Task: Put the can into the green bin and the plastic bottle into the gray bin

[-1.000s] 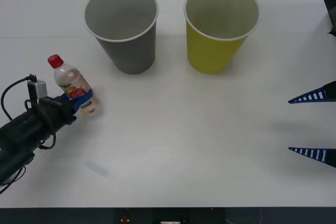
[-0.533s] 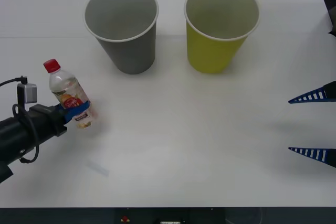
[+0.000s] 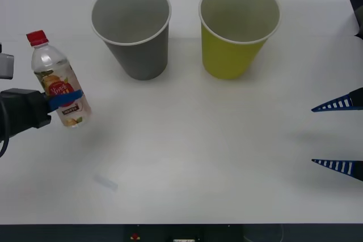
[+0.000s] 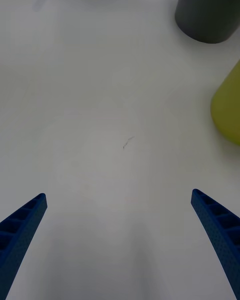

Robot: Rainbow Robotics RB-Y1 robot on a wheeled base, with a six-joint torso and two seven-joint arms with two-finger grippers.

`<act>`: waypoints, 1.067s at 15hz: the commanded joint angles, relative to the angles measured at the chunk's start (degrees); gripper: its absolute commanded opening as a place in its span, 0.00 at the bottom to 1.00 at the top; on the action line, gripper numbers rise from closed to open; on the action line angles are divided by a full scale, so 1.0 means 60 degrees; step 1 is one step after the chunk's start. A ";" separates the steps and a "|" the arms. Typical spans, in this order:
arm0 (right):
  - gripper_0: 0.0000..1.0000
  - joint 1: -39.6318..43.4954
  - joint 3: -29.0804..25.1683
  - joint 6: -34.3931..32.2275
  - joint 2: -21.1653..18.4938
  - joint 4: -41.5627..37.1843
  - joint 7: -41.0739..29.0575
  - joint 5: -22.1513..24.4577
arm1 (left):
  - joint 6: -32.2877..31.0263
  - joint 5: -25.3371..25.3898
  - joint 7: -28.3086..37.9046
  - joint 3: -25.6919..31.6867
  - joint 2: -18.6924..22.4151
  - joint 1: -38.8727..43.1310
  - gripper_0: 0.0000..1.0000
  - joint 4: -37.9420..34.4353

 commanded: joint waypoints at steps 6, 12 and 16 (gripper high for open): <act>1.00 0.0000 0.0000 0.0000 0.0000 0.0000 0.0000 0.0000 | -0.0964 -0.0571 0.1167 0.0178 0.1047 -0.1570 0.00 -0.0451; 1.00 0.0000 0.0000 0.0000 0.0000 0.0000 0.0000 0.0000 | -0.2707 -0.0761 0.1182 0.0104 0.2233 -0.3781 0.00 0.0164; 1.00 0.0000 0.0000 0.0000 0.0000 0.0000 0.0000 0.0000 | -0.2707 -0.0688 0.1196 -0.1009 0.2951 -0.5613 0.00 0.1512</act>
